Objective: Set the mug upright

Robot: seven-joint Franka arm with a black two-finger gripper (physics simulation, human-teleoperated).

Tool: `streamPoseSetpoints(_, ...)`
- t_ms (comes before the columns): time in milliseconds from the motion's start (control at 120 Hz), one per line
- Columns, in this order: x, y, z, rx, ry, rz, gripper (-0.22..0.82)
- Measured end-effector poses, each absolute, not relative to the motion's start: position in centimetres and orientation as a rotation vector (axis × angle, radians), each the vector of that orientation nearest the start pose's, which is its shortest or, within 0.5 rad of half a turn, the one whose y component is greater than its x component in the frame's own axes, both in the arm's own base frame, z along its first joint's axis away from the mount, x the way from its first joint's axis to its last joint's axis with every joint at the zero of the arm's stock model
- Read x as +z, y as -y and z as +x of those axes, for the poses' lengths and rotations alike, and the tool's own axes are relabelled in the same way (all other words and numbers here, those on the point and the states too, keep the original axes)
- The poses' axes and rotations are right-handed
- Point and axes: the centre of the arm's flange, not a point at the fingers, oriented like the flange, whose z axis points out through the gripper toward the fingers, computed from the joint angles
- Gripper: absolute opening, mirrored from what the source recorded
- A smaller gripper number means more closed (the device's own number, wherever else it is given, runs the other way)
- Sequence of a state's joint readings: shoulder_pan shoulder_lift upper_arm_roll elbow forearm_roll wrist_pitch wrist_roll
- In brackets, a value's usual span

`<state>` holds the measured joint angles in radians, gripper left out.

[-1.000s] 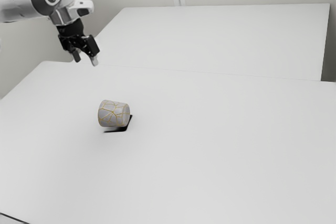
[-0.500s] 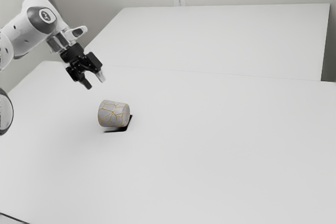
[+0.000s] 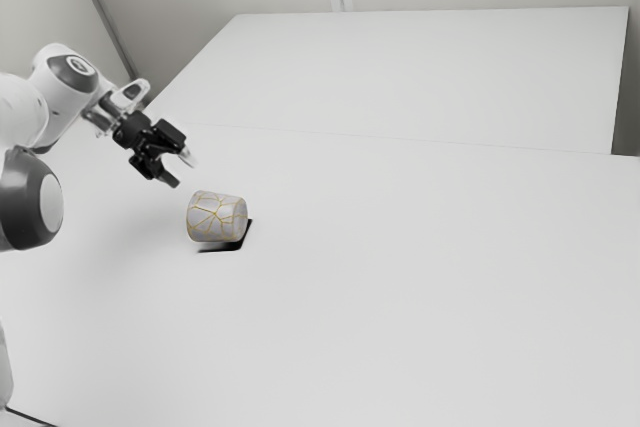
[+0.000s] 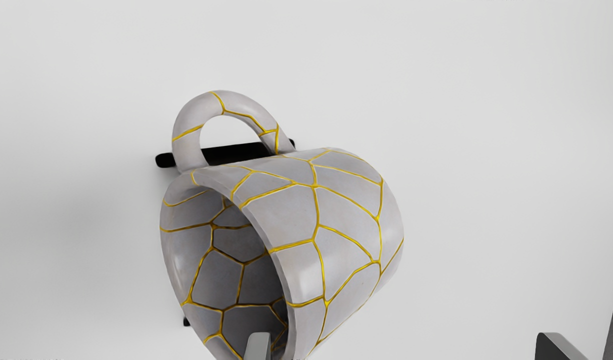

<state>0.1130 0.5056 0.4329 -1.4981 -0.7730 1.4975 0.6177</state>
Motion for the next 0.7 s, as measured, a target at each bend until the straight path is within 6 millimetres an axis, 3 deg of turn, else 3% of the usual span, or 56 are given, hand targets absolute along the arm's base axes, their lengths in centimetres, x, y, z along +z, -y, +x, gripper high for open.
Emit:
streamPoseSetpoints(133, 35.1, -23.7, 59.1, -0.115, -0.109, 2.382, 0.57)
streamPoseSetpoints(283, 33.0, -23.8, 58.2, -0.138, -0.113, 2.356, 0.57)
streamPoseSetpoints(492, 31.1, -22.2, 58.6, -0.130, -0.095, 2.314, 0.57)
streamPoseSetpoints(700, 30.8, -21.0, 58.7, -0.098, -0.086, 2.279, 0.56)
